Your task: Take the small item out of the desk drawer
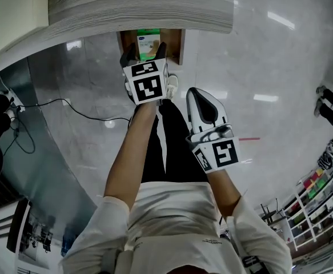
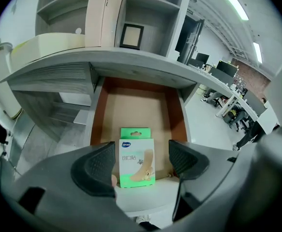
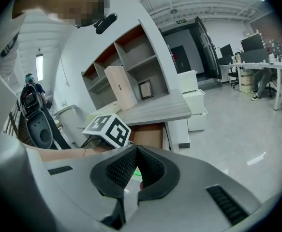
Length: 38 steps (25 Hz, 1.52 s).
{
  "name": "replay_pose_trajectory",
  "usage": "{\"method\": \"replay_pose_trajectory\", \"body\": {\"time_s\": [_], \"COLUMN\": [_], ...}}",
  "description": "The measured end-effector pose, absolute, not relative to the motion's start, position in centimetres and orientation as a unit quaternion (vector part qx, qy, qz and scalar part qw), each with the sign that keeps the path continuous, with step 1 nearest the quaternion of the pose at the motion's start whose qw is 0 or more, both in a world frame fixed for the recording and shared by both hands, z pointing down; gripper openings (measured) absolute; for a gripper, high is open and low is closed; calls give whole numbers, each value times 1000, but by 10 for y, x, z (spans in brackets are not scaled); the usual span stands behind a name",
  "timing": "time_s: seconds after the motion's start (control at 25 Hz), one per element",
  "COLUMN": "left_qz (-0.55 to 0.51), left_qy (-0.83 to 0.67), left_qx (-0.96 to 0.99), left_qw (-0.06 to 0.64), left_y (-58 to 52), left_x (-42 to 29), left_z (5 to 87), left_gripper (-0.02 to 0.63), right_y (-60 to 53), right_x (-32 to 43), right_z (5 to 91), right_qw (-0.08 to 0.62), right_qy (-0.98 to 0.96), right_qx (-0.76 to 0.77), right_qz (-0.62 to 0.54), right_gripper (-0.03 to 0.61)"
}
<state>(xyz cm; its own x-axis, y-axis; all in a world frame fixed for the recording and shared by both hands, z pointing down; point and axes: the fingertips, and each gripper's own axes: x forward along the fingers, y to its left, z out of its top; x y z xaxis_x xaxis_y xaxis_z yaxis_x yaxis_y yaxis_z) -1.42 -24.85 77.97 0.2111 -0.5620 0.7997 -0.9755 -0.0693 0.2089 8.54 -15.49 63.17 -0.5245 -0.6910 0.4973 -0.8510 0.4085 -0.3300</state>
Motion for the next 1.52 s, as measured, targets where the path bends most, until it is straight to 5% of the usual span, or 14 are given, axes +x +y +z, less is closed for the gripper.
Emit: {"method": "replay_pose_trajectory", "body": {"time_s": [1.52], "left_qz": [333], "left_qy": [-582], "left_qx": [622], "left_qw": [404], "left_y": [-262], "left_x": [-13], "left_z": [835], "left_gripper": [330], "right_y": [-155], "right_x": [94], "right_z": [658], "right_qw": [152], "right_qy": [-815], "right_qx": [465], "right_qz": [311], "right_gripper": [31]}}
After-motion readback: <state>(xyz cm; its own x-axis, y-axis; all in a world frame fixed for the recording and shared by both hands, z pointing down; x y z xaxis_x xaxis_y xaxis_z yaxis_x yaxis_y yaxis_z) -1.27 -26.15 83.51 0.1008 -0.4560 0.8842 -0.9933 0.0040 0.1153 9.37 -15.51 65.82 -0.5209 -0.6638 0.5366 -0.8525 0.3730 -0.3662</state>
